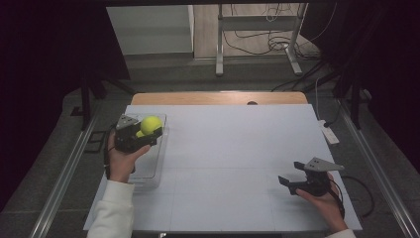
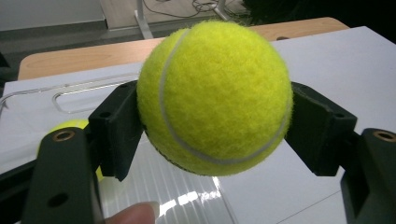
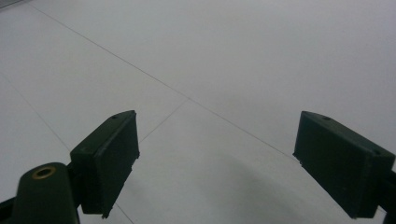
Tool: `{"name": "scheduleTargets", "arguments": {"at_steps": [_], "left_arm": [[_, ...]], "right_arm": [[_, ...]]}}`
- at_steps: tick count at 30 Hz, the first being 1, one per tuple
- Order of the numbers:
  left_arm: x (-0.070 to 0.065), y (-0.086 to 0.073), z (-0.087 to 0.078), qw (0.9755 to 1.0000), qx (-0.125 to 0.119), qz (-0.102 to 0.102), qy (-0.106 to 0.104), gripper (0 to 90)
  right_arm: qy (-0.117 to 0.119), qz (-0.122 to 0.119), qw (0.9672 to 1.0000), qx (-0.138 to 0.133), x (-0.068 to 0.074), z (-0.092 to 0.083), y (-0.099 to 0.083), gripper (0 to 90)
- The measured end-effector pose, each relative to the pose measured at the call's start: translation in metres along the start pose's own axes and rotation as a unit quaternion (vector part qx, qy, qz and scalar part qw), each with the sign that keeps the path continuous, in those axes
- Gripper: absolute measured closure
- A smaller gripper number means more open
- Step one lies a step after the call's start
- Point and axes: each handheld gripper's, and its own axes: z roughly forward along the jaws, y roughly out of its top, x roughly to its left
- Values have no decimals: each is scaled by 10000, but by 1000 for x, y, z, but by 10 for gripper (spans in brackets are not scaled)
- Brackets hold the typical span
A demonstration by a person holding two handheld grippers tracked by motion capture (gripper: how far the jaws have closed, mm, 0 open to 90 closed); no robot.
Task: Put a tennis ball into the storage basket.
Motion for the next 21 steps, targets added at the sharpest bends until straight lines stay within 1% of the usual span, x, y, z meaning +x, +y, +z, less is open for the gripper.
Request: {"name": "scheduleTargets", "arguments": {"at_steps": [3,13,21], "left_arm": [[2,0,-1,10000,-16,-14,50,260],[7,0,-6,9999,-47,-69,114,260],[13,-2,-12,9997,-27,-107,232,260]], "right_arm": [[-1,4,10000,5,0,0,0,142],[-12,-13,10000,19,0,0,0,142],[-6,-17,10000,25,0,0,0,142]]}}
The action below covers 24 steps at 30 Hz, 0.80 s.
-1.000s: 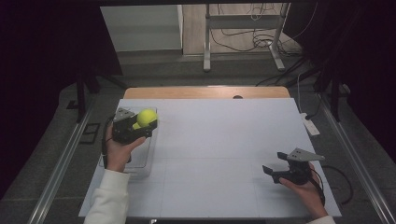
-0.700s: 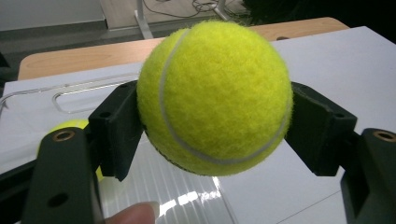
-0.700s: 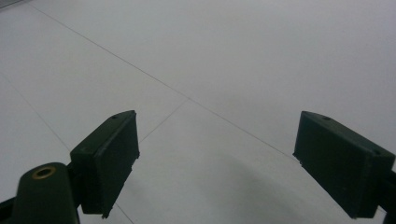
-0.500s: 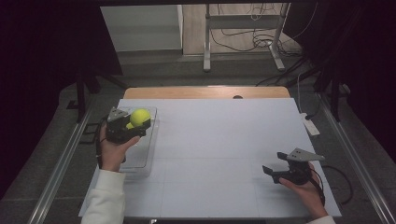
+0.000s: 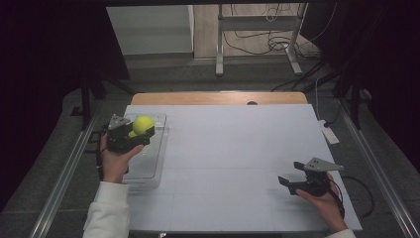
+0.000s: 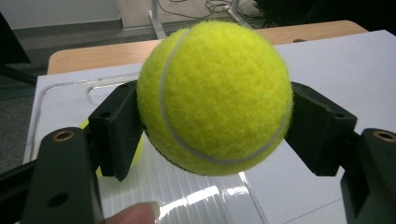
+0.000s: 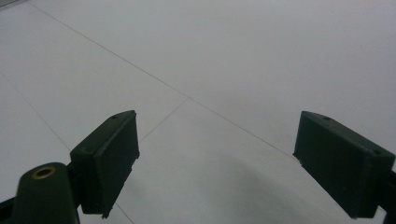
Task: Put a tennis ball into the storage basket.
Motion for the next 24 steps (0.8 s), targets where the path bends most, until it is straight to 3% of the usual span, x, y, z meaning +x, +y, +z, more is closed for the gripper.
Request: {"name": "scheduleTargets", "arguments": {"at_steps": [10,24], "left_arm": [[10,-1,-8,9998,-9,-98,145,260],[15,-6,-6,9994,133,-89,301,260]], "right_arm": [[7,0,10000,-12,0,0,0,142],[7,-5,10000,-8,1,1,0,142]]}}
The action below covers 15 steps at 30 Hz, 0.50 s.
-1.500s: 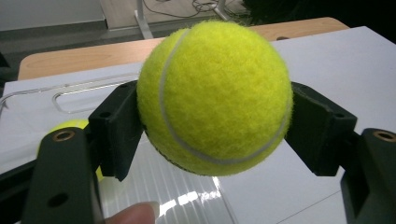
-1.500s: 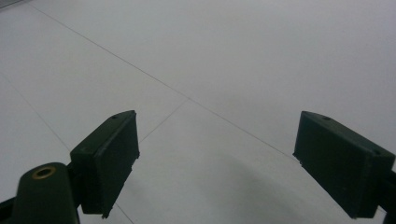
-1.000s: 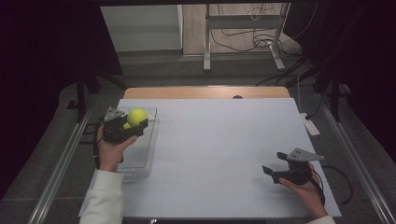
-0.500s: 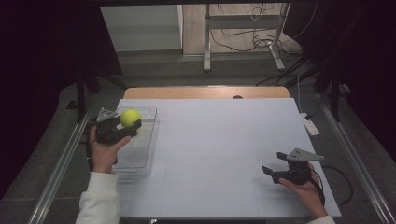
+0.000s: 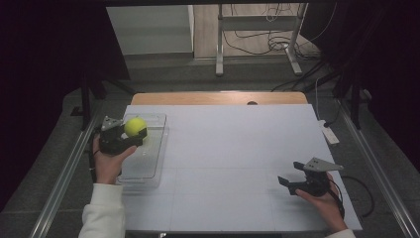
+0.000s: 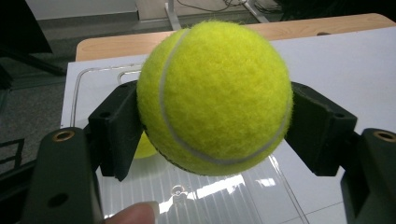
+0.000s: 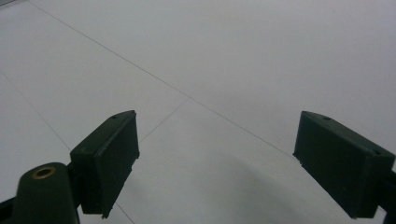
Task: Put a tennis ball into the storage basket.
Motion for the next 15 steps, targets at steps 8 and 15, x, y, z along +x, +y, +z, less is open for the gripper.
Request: {"name": "scheduleTargets", "arguments": {"at_steps": [8,15], "left_arm": [[6,-3,2,9999,126,-47,95,260],[9,-5,5,9996,240,-51,163,260]], "right_arm": [[8,-3,10000,11,0,0,0,142],[5,0,10000,5,0,0,0,142]]}}
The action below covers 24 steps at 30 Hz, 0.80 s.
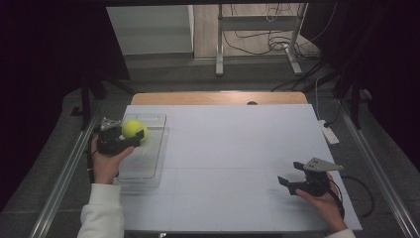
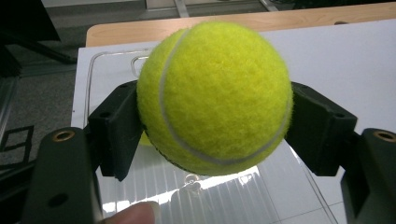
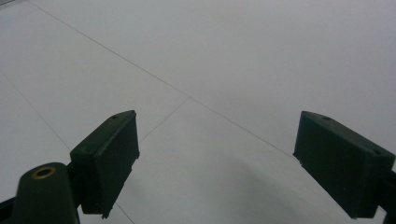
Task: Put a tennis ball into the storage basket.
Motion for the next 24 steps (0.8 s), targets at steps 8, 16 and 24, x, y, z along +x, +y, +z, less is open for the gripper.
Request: {"name": "scheduleTargets", "arguments": {"at_steps": [8,16,24], "left_arm": [[4,-3,6,9998,204,11,53,259],[8,-7,10,9991,376,52,166,259],[10,-11,17,9978,613,73,258,258]], "right_arm": [[-4,10,10000,5,0,0,0,142],[4,0,10000,13,0,0,0,142],[2,-2,10000,23,0,1,0,142]]}}
